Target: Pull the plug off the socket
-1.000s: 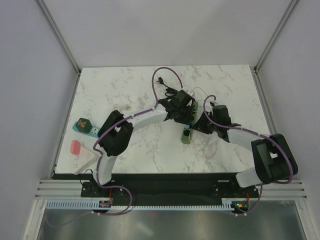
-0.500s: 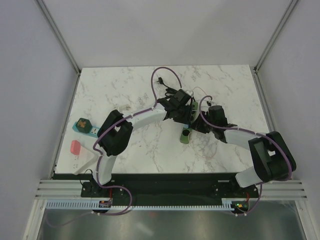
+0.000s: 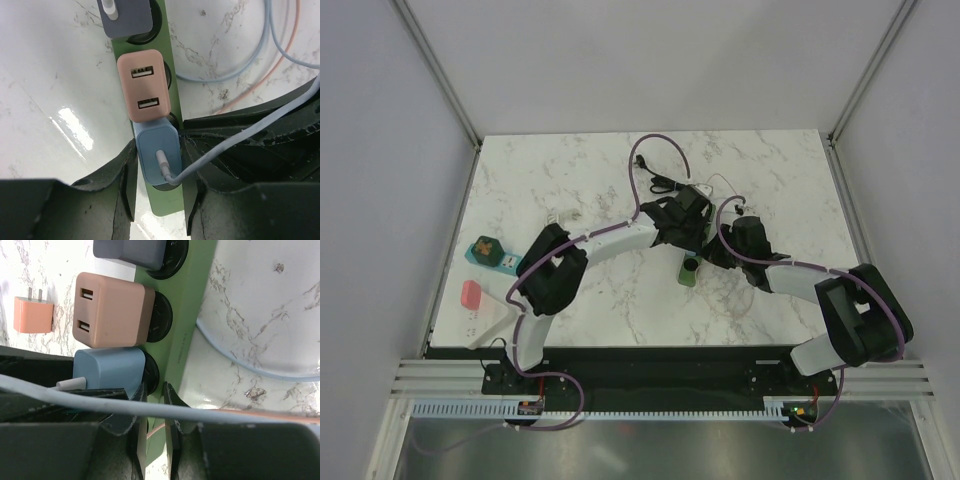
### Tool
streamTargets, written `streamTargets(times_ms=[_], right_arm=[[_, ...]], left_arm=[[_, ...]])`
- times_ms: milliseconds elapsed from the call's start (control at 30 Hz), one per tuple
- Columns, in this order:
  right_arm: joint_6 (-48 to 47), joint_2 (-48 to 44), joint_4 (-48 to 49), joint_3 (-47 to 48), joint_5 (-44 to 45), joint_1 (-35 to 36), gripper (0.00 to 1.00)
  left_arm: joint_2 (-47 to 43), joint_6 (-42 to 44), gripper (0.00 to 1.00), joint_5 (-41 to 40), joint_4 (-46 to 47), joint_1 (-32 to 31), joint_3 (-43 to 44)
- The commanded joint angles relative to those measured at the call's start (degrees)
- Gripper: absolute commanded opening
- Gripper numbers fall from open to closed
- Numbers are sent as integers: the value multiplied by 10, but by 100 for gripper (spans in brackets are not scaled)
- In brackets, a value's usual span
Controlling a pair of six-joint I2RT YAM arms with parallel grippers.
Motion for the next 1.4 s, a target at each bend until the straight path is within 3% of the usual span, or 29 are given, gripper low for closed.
streamTargets(times_ms=[0, 67, 233, 433, 500, 533, 567, 600, 667, 800, 900, 1033, 1167, 1200, 1333, 1367], right_arm=[[-12, 60, -75, -26, 60, 11, 20], [-8, 63, -75, -28, 60, 13, 19], [-5, 52, -77, -34, 61, 15, 19], [-3, 55, -77, -30, 56, 16, 19], [-4, 53, -77, -30, 57, 16, 20], [-3, 54, -78, -30, 56, 16, 20], [-3, 54, -79, -29, 57, 16, 20], [-3, 53, -79, -29, 57, 16, 20], [-2, 54, -81, -29, 56, 16, 20], [-2, 59, -81, -29, 58, 16, 20], [-2, 65, -80, -24, 56, 16, 20], [0, 67, -80, -21, 53, 17, 20], [1, 60, -83, -21, 53, 17, 20], [0, 60, -84, -20, 54, 17, 20], [0, 62, -82, -20, 49, 18, 20], [0, 62, -81, -20, 49, 18, 20]], left_arm=[[-38, -43, 2, 184, 39, 10, -17], [-56, -85, 2, 241, 113, 29, -65], [-65, -84, 2, 227, 100, 30, -55], [-53, -136, 2, 305, 140, 33, -54], [-50, -102, 2, 250, 82, 18, -29], [-47, -73, 2, 194, 34, 4, 19], [-34, -22, 2, 83, -5, -25, 46], [-28, -6, 2, 49, -56, -35, 67], [-24, 10, 2, -13, -77, -44, 88], [-34, 30, 2, -51, -91, -46, 85], [-46, 41, 2, 47, -53, -34, 68], [-60, -52, 2, 278, 39, 27, 12], [-66, -132, 2, 383, 125, 65, -44], [-72, -128, 2, 373, 117, 65, -38], [-69, -15, 2, 132, -20, 9, 33], [-67, -7, 2, 110, -49, 2, 43]])
